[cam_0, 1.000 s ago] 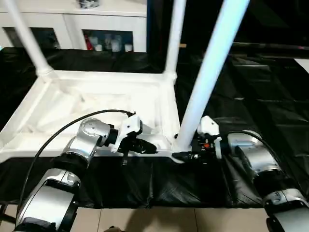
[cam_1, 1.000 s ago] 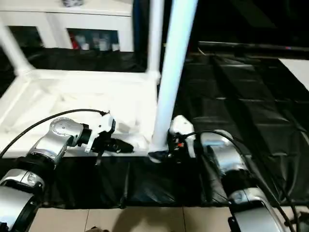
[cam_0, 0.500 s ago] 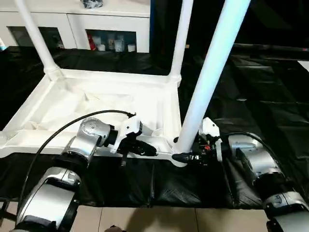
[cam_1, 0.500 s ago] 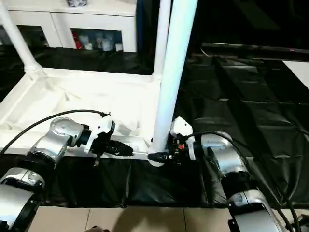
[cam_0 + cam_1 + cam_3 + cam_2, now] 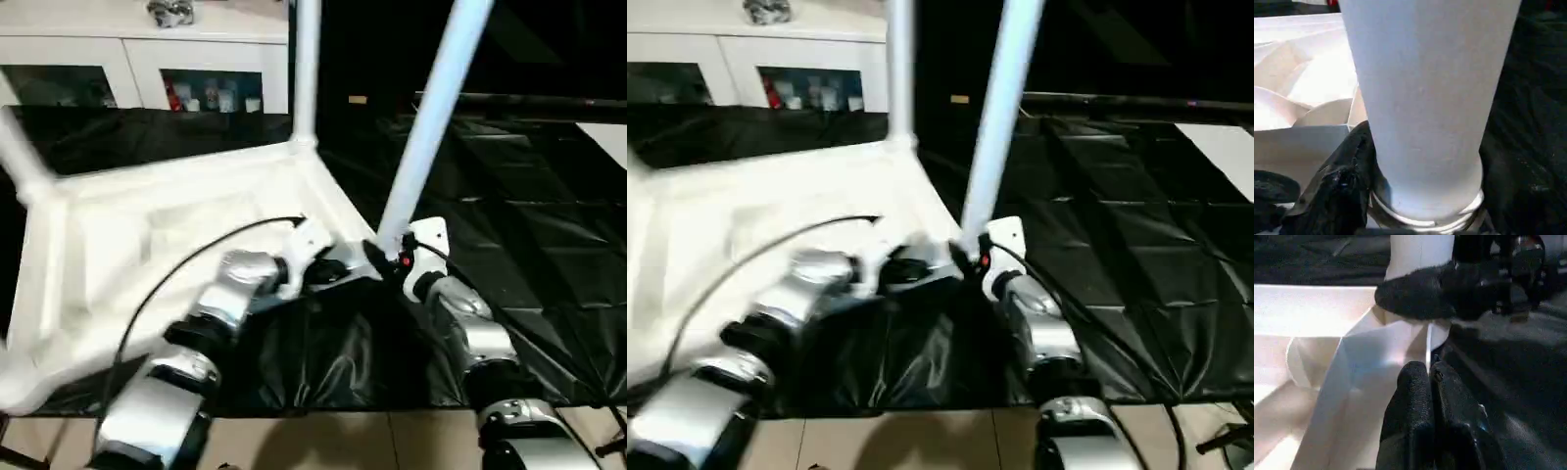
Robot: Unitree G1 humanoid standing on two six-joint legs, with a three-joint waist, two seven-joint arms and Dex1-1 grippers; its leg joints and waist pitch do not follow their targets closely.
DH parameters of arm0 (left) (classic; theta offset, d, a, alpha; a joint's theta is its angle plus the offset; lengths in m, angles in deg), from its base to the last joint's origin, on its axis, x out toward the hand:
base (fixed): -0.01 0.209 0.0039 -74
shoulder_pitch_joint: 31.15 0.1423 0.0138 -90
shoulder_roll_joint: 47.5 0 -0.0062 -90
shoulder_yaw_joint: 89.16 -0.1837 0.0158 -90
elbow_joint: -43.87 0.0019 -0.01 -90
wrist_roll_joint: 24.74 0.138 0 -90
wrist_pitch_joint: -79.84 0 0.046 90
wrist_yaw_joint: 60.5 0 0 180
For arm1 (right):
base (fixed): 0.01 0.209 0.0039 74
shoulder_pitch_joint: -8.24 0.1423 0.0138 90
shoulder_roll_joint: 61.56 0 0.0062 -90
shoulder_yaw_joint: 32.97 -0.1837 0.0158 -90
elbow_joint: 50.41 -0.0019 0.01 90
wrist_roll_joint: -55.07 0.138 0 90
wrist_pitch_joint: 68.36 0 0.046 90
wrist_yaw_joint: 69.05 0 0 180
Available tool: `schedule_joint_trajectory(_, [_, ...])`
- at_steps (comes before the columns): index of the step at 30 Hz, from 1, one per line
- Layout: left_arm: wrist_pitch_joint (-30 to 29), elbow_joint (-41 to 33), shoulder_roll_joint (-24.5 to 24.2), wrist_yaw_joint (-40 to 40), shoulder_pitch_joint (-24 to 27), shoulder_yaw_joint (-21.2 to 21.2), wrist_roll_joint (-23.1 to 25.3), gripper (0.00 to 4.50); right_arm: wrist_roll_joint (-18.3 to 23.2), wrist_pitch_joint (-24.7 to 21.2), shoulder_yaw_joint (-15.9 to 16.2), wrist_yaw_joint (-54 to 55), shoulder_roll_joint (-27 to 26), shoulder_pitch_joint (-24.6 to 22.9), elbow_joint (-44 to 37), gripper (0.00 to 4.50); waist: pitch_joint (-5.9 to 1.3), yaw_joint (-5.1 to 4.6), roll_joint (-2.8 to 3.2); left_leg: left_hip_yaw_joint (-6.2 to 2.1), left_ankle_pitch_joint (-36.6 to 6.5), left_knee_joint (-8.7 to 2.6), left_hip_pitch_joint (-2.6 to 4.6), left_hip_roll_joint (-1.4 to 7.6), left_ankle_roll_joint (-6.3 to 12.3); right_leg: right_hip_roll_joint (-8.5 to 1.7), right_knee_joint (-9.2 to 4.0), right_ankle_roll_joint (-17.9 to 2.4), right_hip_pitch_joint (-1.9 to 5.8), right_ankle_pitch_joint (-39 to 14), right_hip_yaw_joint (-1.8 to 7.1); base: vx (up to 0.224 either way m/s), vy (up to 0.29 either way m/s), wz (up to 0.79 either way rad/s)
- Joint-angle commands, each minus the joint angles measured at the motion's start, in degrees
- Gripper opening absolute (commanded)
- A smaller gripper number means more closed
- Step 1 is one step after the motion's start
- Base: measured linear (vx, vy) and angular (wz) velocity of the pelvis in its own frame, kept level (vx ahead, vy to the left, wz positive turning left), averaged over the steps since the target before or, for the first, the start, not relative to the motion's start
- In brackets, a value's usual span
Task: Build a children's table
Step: Rotate leg to tighten
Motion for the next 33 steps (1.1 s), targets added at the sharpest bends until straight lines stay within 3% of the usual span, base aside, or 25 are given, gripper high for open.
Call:
schedule_joint_trajectory(1, [-0.6,0.4,4.0,0.0,0.6,-3.6,0.6,0.0,-0.4,0.3,6.1,-4.6,-4.5,1.1,0.4,3.4,-2.79,-0.13,0.01,-0.93,-18.0,-4.23,0.59,1.38,0.97,-2.5,-5.26,-10.2,1.14,-15.5,1.79,0.0,0.0,0.0])
schedule_joint_trajectory(3, [-0.5,0.3,2.4,1.3,0.5,-3.2,0.7,0.0,0.2,0.8,5.7,-8.4,-2.6,1.1,-0.2,3.46,-3.09,-0.46,-0.08,-1.0,-15.1,-4.04,-0.02,1.29,1.86,-2.45,-4.71,-10.9,1.78,-11.1,1.65,0.0,0.0,0.0])
schedule_joint_trajectory(5, [-0.5,0.3,1.5,1.9,0.4,-3.0,0.8,0.0,0.3,0.7,5.9,-10.6,-1.3,1.1,-0.5,3.6,-3.15,-0.5,-0.03,-0.89,-13.8,-3.84,0.13,1.31,2.52,-2.33,-4.47,-11.9,1.77,-8.0,1.67,0.0,0.0,0.0])
schedule_joint_trajectory(6, [-0.4,0.4,-1.0,4.2,0.3,-2.9,1.0,0.0,1.3,-0.1,6.5,-17.3,2.2,0.9,-1.7,3.84,-3.26,-0.52,-0.02,-0.78,-12.0,-3.58,0.03,1.25,3.41,-2.27,-4.09,-13.0,1.98,-4.2,1.66,0.0,0.0,0.0])
schedule_joint_trajectory(9, [0.1,0.6,-3.6,5.5,0.3,-3.0,1.5,0.0,2.3,-0.9,7.2,-24.3,6.1,0.8,-2.4,3.96,-3.65,-0.54,-0.19,-0.51,-6.6,-2.79,-0.13,1.11,7.28,-2.23,-2.97,-15.9,2.51,6.4,1.64,0.0,0.0,0.0])
schedule_joint_trajectory(11, [0.9,0.5,-5.3,5.7,0.2,-3.1,2.0,0.0,1.9,-0.7,7.7,-27.2,8.4,0.8,-2.6,4.3,-3.78,-0.42,-0.2,-0.48,-5.8,-2.56,-0.19,1.15,8.41,-2.28,-2.74,-16.9,2.58,8.1,1.56,0.0,0.0,0.0])
schedule_joint_trajectory(14, [-0.3,-0.8,-8.2,6.0,0.1,-2.9,2.5,0.0,1.1,0.0,7.8,-29.8,11.4,1.1,-2.5,4.34,-3.45,-0.59,-0.38,-0.41,-7.3,-2.69,-0.2,1.19,8.22,-2.3,-3.05,-17.0,2.53,5.2,1.49,0.0,0.0,0.0])
schedule_joint_trajectory(16, [-2.9,-2.8,-9.4,6.9,0.4,-1.8,1.5,0.0,1.4,0.1,7.4,-31.2,12.5,1.2,-2.8,4.34,-3.2,-1.0,-0.43,-0.42,-10.7,-2.93,0.02,1.37,6.63,-2.29,-3.52,-16.7,2.28,-1.5,1.47,0.0,0.0,0.0])
schedule_joint_trajectory(17, [-6.2,-5.6,-10.4,8.4,1.0,-0.8,0.1,0.41,1.6,0.3,7.3,-32.6,13.1,1.2,-3.0,4.37,-3.05,-1.19,-0.41,-0.47,-11.7,-3.02,0.0,1.36,5.93,-2.23,-3.75,-16.3,2.15,-4.3,1.49,0.0,0.0,0.0])
schedule_joint_trajectory(20, [-9.3,-8.8,-11.6,11.0,2.1,-1.0,-0.6,0.44,1.8,0.6,7.4,-33.4,13.4,1.4,-2.9,4.37,-2.96,-1.42,-0.28,-0.57,-12.6,-3.21,0.05,1.34,4.76,-2.21,-3.97,-15.5,1.99,-8.0,1.53,0.0,0.0,0.0])
schedule_joint_trajectory(21, [-10.6,-10.2,-12.0,12.1,2.8,-1.4,-0.8,0.55,2.2,0.5,7.4,-33.7,13.5,1.7,-2.7,4.37,-3.15,-1.31,-0.13,-0.52,-11.9,-3.13,0.4,1.51,4.44,-2.21,-3.86,-15.9,1.84,-6.6,1.68,0.0,0.0,0.0])
schedule_joint_trajectory(24, [-12.2,-11.1,-12.2,11.8,3.3,-1.4,-0.9,0.85,2.4,0.7,7.6,-34.1,13.6,2.0,-2.4,4.37,-3.39,-1.07,0.05,-0.43,-9.3,-2.95,0.29,1.43,5.19,-1.99,-3.26,-17.1,1.94,-0.9,1.64,0.0,0.0,0.0])
schedule_joint_trajectory(25, [-12.4,-11.5,-12.6,11.6,3.7,-1.7,-1.0,0.89,2.5,0.7,7.6,-34.4,13.6,2.3,-2.3,4.37,-3.62,-0.86,0.09,-0.41,-6.8,-2.73,0.25,1.44,6.48,-1.97,-2.72,-18.2,2.08,4.1,1.58,0.0,0.0,0.0])
schedule_joint_trajectory(26, [-12.4,-11.5,-12.6,11.2,3.8,-1.8,-0.9,0.89,2.6,0.7,7.6,-34.5,13.6,2.3,-2.3,4.37,-3.62,-0.86,0.09,-0.41,-6.8,-2.73,0.25,1.44,6.48,-1.97,-2.72,-18.2,2.08,4.1,1.58,0.0,0.0,0.0])
schedule_joint_trajectory(27, [-12.4,-11.5,-12.6,11.2,3.8,-1.8,-0.9,1.01,2.6,0.7,7.6,-34.5,13.6,2.3,-2.3,4.37,-3.68,-0.61,0.1,-0.34,-4.9,-2.48,0.15,1.38,7.73,-1.99,-2.39,-18.8,2.1,7.6,1.57,0.0,0.0,0.0])
schedule_joint_trajectory(33, [-13.7,-13.3,-11.4,9.7,4.0,1.3,-4.8,1.16,3.0,0.7,7.7,-35.7,13.6,1.6,-3.5,4.37,-3.62,0.17,0.13,-0.21,-5.5,-2.31,0.17,1.45,7.89,-2.01,-2.29,-19.1,2.06,7.4,1.48,0.0,0.0,0.0])
